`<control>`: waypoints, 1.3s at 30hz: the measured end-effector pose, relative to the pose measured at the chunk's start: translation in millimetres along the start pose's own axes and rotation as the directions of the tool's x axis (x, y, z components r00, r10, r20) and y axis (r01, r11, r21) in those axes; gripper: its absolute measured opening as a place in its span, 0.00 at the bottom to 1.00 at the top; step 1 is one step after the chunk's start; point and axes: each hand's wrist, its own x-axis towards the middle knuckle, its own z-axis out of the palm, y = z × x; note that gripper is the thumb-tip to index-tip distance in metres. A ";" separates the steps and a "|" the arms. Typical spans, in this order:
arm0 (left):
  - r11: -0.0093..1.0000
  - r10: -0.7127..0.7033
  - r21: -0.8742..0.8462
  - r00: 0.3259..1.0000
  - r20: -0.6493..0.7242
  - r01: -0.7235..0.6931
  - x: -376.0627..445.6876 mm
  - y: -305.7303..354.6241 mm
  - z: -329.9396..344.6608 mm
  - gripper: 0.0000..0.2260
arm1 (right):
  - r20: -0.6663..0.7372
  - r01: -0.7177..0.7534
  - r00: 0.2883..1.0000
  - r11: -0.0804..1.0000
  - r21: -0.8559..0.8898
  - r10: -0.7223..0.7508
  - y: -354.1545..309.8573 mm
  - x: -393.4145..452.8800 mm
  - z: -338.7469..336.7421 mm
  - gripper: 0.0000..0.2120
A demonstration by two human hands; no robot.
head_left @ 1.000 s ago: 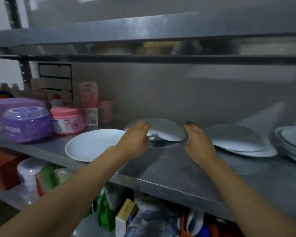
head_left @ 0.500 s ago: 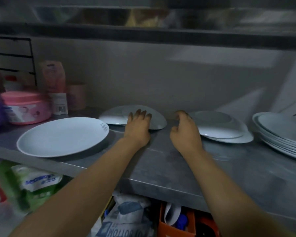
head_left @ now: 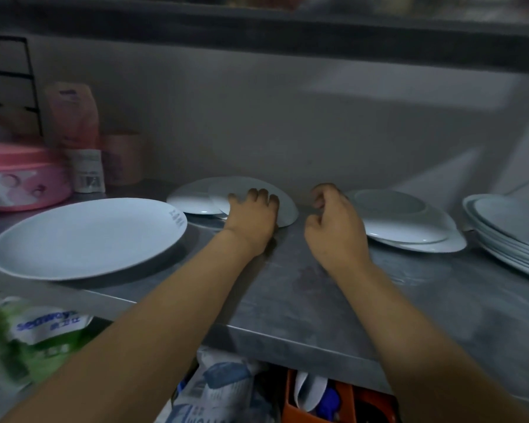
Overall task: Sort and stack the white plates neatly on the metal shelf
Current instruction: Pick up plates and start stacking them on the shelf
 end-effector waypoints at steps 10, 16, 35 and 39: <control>0.984 -0.104 -0.136 0.990 0.095 0.116 -0.2 -3.2 -2.0 0.26 | 0.027 -0.008 1.000 0.999 0.037 0.007 -1.5 -0.9 5.2 0.15; 0.980 -0.160 -0.088 0.971 0.177 0.177 -4.9 5.4 -4.0 0.30 | 0.049 -0.022 0.999 0.999 0.026 0.021 -1.3 -1.8 5.0 0.15; 0.988 -0.130 0.106 0.978 0.164 0.113 5.5 14.4 -7.3 0.26 | 0.071 -0.038 0.997 0.999 0.018 0.036 -2.3 -3.3 6.5 0.12; 0.984 -0.076 0.167 0.996 0.054 0.066 3.6 5.0 -4.5 0.30 | 0.062 -0.038 0.997 0.999 0.022 0.037 -3.5 -3.7 6.5 0.11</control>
